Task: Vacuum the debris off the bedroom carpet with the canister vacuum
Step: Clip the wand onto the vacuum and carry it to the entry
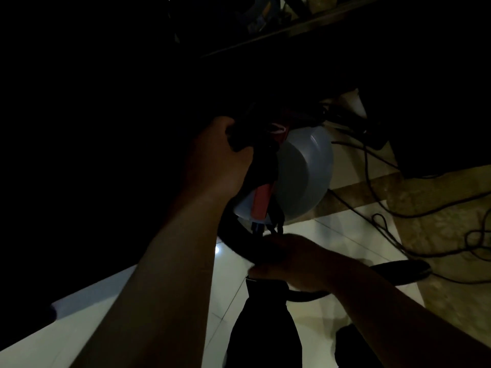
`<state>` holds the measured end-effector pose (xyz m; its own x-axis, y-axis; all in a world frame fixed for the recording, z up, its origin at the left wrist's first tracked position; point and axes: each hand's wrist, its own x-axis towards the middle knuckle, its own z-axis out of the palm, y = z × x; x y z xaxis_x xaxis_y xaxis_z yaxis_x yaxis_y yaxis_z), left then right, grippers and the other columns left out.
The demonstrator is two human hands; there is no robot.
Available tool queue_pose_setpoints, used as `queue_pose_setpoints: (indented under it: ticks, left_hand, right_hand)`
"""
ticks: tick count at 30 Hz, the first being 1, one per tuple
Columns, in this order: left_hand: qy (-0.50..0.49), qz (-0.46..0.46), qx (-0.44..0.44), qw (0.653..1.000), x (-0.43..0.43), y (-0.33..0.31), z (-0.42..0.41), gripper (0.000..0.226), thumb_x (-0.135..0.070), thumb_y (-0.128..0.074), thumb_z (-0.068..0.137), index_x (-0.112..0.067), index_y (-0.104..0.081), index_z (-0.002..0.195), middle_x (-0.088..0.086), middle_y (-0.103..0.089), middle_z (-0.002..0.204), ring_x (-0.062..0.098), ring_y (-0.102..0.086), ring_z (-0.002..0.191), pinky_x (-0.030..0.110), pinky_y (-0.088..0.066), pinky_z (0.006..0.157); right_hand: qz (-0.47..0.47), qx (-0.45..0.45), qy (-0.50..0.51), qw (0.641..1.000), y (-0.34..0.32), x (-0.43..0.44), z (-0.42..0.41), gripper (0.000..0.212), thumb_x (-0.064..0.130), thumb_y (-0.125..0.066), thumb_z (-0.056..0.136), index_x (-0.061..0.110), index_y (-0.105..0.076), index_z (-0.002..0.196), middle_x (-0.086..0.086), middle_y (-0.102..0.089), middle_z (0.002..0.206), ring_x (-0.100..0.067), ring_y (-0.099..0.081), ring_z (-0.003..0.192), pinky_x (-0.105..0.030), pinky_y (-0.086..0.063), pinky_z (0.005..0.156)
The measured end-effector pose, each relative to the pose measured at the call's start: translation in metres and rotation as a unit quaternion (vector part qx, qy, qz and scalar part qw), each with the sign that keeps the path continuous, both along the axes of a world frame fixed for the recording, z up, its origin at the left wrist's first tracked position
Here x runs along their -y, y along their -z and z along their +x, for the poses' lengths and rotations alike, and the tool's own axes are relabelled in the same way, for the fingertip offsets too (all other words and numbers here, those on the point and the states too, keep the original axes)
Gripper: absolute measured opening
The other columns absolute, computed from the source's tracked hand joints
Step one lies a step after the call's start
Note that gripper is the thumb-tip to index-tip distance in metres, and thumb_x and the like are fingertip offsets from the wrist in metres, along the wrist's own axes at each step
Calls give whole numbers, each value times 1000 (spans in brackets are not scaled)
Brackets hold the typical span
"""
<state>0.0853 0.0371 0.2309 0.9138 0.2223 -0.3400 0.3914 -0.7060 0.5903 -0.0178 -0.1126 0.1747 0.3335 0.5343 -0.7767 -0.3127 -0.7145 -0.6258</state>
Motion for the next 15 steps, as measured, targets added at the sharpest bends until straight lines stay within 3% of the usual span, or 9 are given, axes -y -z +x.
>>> queue_pose_setpoints:
  ticks: [2,5,8,10,13,15]
  left_hand:
    - [-48,29,18,998,-9,4,-18,66,-28,-71,92,-33,-40,149,-5,-49,147,20,-48,134,31,-45,97]
    - [-131,-23,25,991,-20,14,-36,78,-24,-69,94,-37,-25,156,-4,-35,157,21,-37,144,33,-39,108]
    - [-156,-53,51,985,-25,20,-33,71,-28,-66,96,-35,-27,155,-4,-41,153,20,-43,139,35,-43,109]
    - [-192,-89,76,974,-29,25,-22,70,-42,-67,90,-34,-32,150,-2,-53,141,20,-58,125,40,-51,102]
    - [-267,-129,99,950,-28,31,-10,85,-66,-62,69,-31,-38,143,-2,-63,126,18,-67,108,44,-57,92]
    - [-278,-130,57,950,-17,36,-16,94,-67,-66,72,-31,-31,151,1,-56,139,22,-61,121,46,-51,102]
  right_hand:
    - [12,4,50,999,1,-9,9,31,47,-73,95,20,-65,108,-9,-70,104,-25,-68,95,-30,-52,83]
    - [23,43,104,993,10,-8,26,28,29,-84,88,31,-61,103,5,-72,100,-10,-70,91,-21,-54,74]
    - [-47,80,-12,996,22,9,28,36,20,-82,88,24,-61,118,6,-68,104,-16,-70,99,-20,-53,75]
    - [-111,107,-121,981,33,29,24,46,28,-75,95,19,-57,137,2,-66,120,-18,-64,112,-21,-47,84]
    - [-158,185,-76,967,42,46,28,45,41,-67,100,18,-57,138,-2,-66,123,-19,-64,111,-31,-52,91]
    - [-148,217,-15,965,41,39,45,29,35,-63,104,15,-59,125,-3,-67,107,-19,-66,95,-30,-54,79]
